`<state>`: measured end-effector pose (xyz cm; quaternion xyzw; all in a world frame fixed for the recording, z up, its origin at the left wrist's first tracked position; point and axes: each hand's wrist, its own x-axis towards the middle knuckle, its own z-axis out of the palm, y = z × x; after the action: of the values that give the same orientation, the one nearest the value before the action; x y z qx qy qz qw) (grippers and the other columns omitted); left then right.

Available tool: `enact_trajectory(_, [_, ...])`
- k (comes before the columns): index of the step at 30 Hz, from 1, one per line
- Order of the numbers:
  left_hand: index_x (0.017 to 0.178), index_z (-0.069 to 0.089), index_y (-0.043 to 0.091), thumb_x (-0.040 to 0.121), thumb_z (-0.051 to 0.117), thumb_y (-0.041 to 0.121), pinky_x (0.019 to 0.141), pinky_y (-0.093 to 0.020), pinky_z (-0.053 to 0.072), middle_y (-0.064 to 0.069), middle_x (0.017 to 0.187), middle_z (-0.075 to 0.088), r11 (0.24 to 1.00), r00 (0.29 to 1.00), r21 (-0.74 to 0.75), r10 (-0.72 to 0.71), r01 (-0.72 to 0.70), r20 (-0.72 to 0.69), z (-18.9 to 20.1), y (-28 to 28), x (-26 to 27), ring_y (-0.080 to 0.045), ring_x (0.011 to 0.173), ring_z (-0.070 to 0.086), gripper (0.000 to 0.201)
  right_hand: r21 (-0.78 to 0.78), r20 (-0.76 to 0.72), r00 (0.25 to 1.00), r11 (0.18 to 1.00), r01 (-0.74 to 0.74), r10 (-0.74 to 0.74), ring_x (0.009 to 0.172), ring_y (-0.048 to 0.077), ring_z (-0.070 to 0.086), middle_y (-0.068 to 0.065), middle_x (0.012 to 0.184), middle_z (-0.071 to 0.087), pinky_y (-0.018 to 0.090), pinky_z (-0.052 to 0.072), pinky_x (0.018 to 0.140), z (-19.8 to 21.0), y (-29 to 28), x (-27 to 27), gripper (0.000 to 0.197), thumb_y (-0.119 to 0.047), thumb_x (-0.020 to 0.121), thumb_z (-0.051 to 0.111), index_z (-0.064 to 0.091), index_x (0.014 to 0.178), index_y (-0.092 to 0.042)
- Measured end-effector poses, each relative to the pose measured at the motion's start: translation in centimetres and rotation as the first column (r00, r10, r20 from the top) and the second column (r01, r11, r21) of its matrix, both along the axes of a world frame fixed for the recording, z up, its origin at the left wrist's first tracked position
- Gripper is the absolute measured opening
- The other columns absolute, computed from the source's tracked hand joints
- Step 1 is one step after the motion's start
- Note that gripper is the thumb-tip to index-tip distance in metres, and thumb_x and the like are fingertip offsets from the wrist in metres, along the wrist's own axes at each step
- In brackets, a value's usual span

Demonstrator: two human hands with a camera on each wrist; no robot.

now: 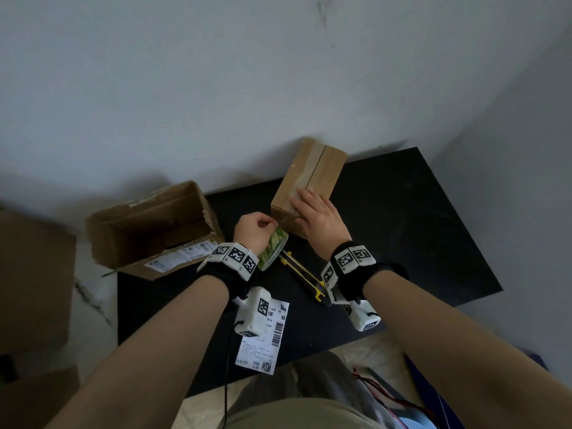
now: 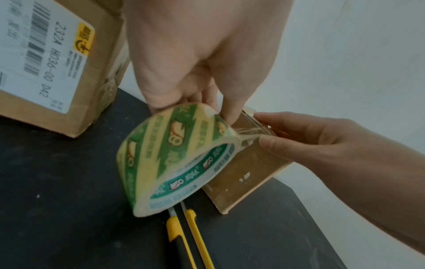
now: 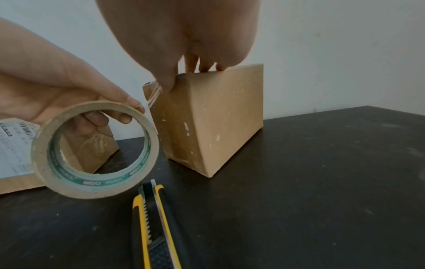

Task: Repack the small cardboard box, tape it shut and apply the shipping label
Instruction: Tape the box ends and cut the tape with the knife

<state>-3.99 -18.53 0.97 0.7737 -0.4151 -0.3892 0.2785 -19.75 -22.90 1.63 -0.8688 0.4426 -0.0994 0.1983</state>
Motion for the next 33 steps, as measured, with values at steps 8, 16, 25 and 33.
enact_trajectory(8, [0.100, 0.069, 0.006, 0.087, 0.062, 0.014, 0.078, -0.022, 0.039, -0.005, 0.096, 0.066, 0.991, 0.988, 0.044, 0.126, -0.123, -0.087, -0.3, 0.2, -1.0, -0.011, 0.087, 0.056, 0.016, -0.041, 0.021, 0.996, 0.996, 0.082, -0.081, 0.137, 0.022, 0.029, 0.003, 0.148, 0.035, 0.037, 0.018, 0.113, -0.1, 0.0, 0.8, 0.044, -0.032, 0.090, 0.058, 0.049, 0.131, -0.019])
enact_trajectory(16, [0.098, 0.070, 0.005, 0.085, 0.064, 0.012, 0.082, -0.027, 0.046, -0.008, 0.096, 0.067, 0.954, 0.931, 0.089, 0.299, -0.287, -0.211, -0.5, 0.3, -1.7, -0.016, 0.089, 0.060, 0.016, -0.045, 0.022, 0.996, 0.996, 0.082, -0.081, 0.138, 0.023, 0.028, 0.004, 0.148, 0.036, 0.038, 0.016, 0.113, -0.5, -0.1, 0.9, 0.041, -0.027, 0.090, 0.057, 0.050, 0.129, -0.018])
enact_trajectory(25, [0.088, 0.071, 0.007, 0.084, 0.066, 0.013, 0.081, -0.029, 0.049, -0.010, 0.092, 0.069, 0.931, 0.904, 0.174, 0.355, -0.321, -0.236, -2.1, 2.7, -0.8, -0.020, 0.089, 0.063, 0.008, -0.083, 0.021, 0.992, 0.989, 0.123, -0.122, 0.133, 0.025, 0.033, 0.003, 0.143, 0.039, 0.042, 0.020, 0.111, -1.2, -0.1, 1.2, 0.044, -0.039, 0.083, 0.063, 0.053, 0.122, -0.020])
enact_trajectory(33, [0.087, 0.070, 0.014, 0.086, 0.063, 0.011, 0.078, -0.025, 0.045, 0.002, 0.084, 0.065, 0.946, 0.901, 0.142, 0.322, -0.292, -0.289, -0.6, 2.3, -0.4, -0.012, 0.083, 0.060, 0.007, -0.095, 0.008, 0.992, 0.987, 0.128, -0.127, 0.132, 0.030, 0.034, 0.009, 0.141, 0.041, 0.048, 0.026, 0.109, -1.0, -0.2, 1.7, 0.043, -0.026, 0.082, 0.067, 0.054, 0.121, -0.015])
